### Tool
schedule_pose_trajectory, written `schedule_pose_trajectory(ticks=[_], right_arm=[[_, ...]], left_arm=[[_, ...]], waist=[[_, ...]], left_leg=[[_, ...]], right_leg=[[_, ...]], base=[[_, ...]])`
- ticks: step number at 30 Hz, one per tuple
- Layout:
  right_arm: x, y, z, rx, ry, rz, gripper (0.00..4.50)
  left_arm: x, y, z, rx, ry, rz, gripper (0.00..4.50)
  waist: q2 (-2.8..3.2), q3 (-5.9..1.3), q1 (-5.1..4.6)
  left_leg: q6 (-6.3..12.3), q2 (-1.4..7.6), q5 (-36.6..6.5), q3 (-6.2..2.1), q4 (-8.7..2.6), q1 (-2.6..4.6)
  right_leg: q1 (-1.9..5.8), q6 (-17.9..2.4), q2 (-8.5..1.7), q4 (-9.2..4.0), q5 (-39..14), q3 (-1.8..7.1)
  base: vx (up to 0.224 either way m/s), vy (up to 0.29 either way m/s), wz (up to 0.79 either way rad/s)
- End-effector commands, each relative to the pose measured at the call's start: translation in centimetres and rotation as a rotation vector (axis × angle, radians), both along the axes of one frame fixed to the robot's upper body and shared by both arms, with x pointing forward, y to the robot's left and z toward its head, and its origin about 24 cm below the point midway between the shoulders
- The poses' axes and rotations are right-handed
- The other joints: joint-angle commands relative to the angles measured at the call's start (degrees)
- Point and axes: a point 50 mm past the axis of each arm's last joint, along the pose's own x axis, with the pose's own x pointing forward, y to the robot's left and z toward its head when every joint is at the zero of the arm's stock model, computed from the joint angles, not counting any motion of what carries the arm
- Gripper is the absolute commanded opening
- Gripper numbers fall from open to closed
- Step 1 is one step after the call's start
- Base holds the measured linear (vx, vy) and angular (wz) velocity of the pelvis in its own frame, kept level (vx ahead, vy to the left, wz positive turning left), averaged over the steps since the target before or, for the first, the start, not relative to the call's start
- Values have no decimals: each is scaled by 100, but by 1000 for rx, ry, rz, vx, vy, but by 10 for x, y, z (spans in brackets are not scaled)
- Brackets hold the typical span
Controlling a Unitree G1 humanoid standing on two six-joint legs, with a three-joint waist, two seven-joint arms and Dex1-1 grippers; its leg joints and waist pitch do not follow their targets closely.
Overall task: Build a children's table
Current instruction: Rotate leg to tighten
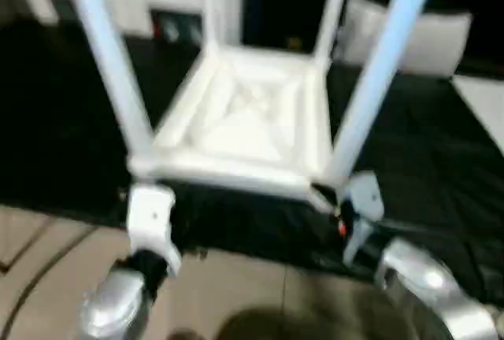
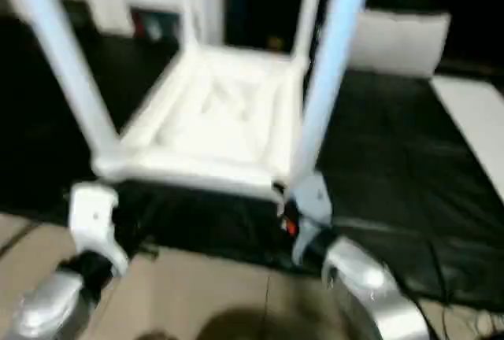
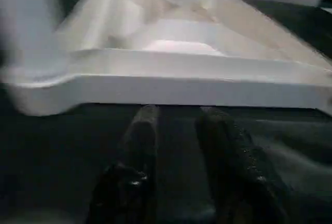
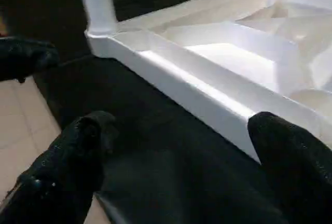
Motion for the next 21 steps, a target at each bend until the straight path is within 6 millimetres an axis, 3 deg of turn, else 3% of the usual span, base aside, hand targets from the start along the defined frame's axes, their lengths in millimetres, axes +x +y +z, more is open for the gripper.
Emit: schedule_pose_trajectory(ticks=[1,2,3,4,5,6,7,8,10,11,13,16,18,19,21], right_arm=[[4,3,8,25,-46,35,450],[5,5,9,30,-50,36,450],[6,6,10,34,-51,38,450],[8,8,12,47,-50,32,450],[9,9,12,62,-42,20,450],[9,10,11,77,-35,8,450],[9,10,11,76,-35,7,450],[9,8,5,50,-27,-8,450],[9,7,1,24,-35,-10,450],[10,7,1,20,-48,-5,450],[12,7,4,35,-69,-20,450],[16,6,7,54,-88,-51,450],[17,6,7,55,-91,-59,450],[17,7,7,55,-92,-59,450],[17,8,6,63,-86,-63,450]], left_arm=[[0,15,-2,52,14,119,168],[0,20,-1,70,10,143,183],[2,26,1,89,4,178,183],[4,28,6,61,-15,182,183],[6,28,8,36,-29,170,183],[7,28,9,14,-41,157,183],[7,27,9,14,-42,151,183],[6,23,8,29,-35,85,183],[7,19,8,29,-41,44,183],[9,18,11,19,-53,38,192],[13,19,13,22,-56,50,200],[17,22,14,45,-54,64,229],[20,24,14,51,-56,72,234],[22,24,15,53,-59,59,242],[25,24,17,67,-71,49,258]], waist=[[116,-199,-251],[176,-206,-349],[167,-197,-398],[147,-169,-503],[141,-146,-562],[153,-173,-584],[111,-186,-628],[94,-198,-626],[69,-232,-629],[49,-221,-619],[-1,-225,-614],[0,-246,-578],[-3,-291,-545],[21,-289,-516],[5,-279,-509]], left_leg=[[99,462,-1429,-243,-935,118],[-109,442,-2130,-261,-1036,87],[-149,432,-2328,-259,-1069,103],[-301,424,-2707,-291,-1171,46],[-443,412,-3114,-298,-1215,94],[-497,410,-3168,-312,-1214,102],[-524,401,-3160,-294,-1215,108],[-509,405,-2962,-299,-1234,49],[-480,405,-2571,-246,-1204,41],[-478,406,-2420,-205,-1192,37],[-422,411,-2381,-171,-1165,60],[-334,395,-2082,-127,-1134,86],[-257,406,-1664,-115,-1138,45],[-220,414,-1577,-99,-1157,50],[-271,407,-2102,-85,-1155,81]], right_leg=[[41,-931,-81,-687,-881,-187],[144,-940,-148,-779,-779,-292],[167,-895,-181,-851,-803,-333],[279,-818,-256,-947,-924,-434],[266,-704,-295,-1041,-1151,-516],[298,-676,-340,-1074,-1183,-543],[314,-610,-377,-1143,-1192,-583],[399,-549,-459,-1170,-1207,-605],[390,-517,-535,-1217,-1166,-589],[351,-534,-555,-1244,-1223,-558],[324,-544,-574,-1275,-1489,-532],[293,-582,-583,-1288,-1520,-489],[355,-633,-579,-1242,-1149,-474],[347,-675,-563,-1240,-1030,-475],[253,-624,-535,-1289,-1620,-478]], base=[[-136,129,13],[-73,143,4],[-73,143,4],[-66,136,-3],[-69,111,-6],[-69,111,-6],[-54,87,-6],[-48,70,-7],[-24,35,-3],[0,0,0],[0,0,0],[0,0,0],[0,0,0],[9,-55,3],[-5,-58,6]])
